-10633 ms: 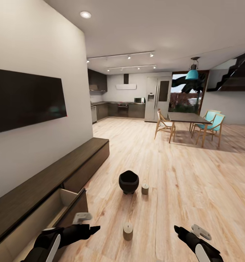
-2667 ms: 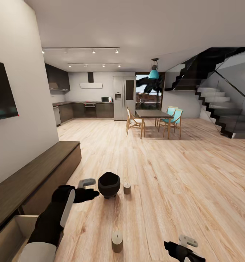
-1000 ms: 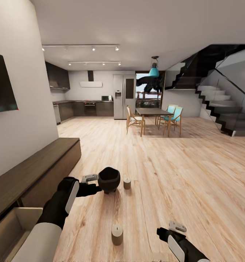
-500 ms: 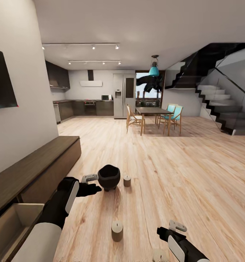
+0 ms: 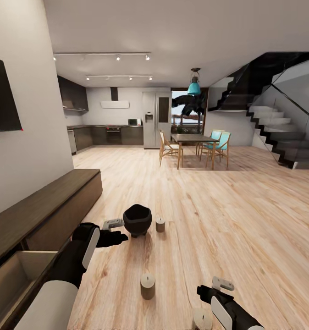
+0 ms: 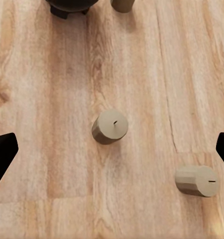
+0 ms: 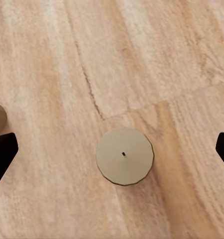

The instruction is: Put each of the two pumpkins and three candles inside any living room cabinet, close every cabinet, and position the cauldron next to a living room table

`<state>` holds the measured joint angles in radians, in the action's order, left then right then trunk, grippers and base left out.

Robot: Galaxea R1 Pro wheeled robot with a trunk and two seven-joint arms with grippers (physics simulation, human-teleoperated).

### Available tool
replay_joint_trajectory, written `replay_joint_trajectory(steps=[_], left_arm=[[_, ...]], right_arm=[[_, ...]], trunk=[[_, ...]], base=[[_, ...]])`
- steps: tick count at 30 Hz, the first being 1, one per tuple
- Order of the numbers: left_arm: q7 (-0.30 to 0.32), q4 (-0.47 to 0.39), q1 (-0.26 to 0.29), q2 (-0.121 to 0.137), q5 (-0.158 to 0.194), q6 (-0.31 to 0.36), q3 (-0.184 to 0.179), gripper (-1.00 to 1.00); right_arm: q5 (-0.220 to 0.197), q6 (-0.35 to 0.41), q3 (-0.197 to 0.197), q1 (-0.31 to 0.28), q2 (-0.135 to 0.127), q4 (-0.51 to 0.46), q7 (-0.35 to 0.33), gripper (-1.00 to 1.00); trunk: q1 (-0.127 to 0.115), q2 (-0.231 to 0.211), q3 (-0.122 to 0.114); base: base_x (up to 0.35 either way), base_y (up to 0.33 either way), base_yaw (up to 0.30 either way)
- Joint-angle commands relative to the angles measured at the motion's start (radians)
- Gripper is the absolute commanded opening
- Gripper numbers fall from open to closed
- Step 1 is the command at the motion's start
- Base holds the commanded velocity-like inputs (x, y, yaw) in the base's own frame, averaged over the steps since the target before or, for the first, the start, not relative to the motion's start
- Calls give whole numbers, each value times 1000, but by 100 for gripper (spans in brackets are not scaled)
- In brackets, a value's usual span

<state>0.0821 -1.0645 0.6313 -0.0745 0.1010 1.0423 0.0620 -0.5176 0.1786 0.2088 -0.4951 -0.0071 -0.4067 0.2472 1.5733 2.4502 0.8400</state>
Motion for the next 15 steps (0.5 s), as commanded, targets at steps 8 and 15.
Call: replay_joint_trajectory(steps=[8, 15], left_arm=[[1, 1, 1, -2, 3, 5, 3, 100], [5, 6, 1, -1, 3, 5, 4, 100]], right_arm=[[-4, 5, 20, 0, 6, -5, 7, 100], [-4, 5, 31, 0, 10, -6, 7, 100]], trunk=[[27, 50, 27], [30, 52, 54]], base=[[0, 0, 0], [0, 0, 0]])
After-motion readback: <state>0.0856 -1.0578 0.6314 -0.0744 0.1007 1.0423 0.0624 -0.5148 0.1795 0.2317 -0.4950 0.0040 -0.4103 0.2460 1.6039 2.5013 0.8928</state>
